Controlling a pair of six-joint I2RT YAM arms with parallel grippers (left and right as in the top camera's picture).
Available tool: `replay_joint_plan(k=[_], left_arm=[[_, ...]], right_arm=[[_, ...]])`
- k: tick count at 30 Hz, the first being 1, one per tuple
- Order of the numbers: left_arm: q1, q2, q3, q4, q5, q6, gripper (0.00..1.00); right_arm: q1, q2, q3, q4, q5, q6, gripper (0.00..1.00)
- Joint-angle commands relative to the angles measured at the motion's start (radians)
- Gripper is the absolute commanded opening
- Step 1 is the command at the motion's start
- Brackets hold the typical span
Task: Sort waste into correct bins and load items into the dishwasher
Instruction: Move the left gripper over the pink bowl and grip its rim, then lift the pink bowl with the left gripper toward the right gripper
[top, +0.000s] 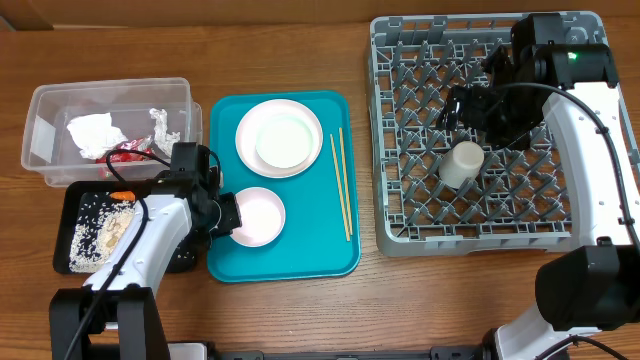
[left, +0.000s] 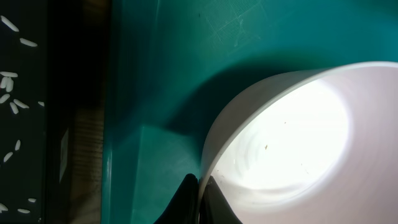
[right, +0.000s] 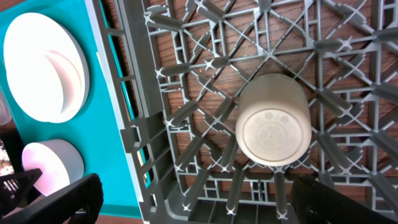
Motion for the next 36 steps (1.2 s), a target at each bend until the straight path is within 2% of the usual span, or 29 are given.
replay_joint_plan(k=[1, 7, 12, 16, 20, 29, 36], left_arm=[[-0.008, 0.005, -0.005, -0.004, 0.004, -0.003, 0.04], [-0.008, 0.002, 0.094, -0.092, 0.008, -0.003, 0.04], [-0.008, 0.002, 0.277, -0.227, 0.012, -0.003, 0.04], [-0.01, 0.002, 0.42, -0.329, 0.075, -0.003, 0.04], [-0.037, 0.002, 0.506, -0.393, 0.091, -0.003, 0.04], [-0.157, 0.002, 0.529, -0.375, 0.087, -0.007, 0.04], [-0.18, 0.003, 0.529, -0.365, 0.088, -0.007, 0.04]], right_arm=[[0.004, -0.003, 0.017, -0.002, -0.008, -0.001, 1.0], [0.004, -0.003, 0.018, 0.008, -0.013, 0.0, 1.0], [0.004, -0.003, 0.021, 0.043, -0.132, 0.0, 1.0], [0.004, -0.003, 0.021, 0.034, -0.181, -0.001, 1.0], [0.014, -0.003, 0.021, 0.003, -0.238, -0.008, 1.0], [0.126, -0.003, 0.021, -0.03, -0.254, -0.051, 0.97], [0.262, -0.003, 0.018, -0.019, -0.197, -0.054, 0.96]])
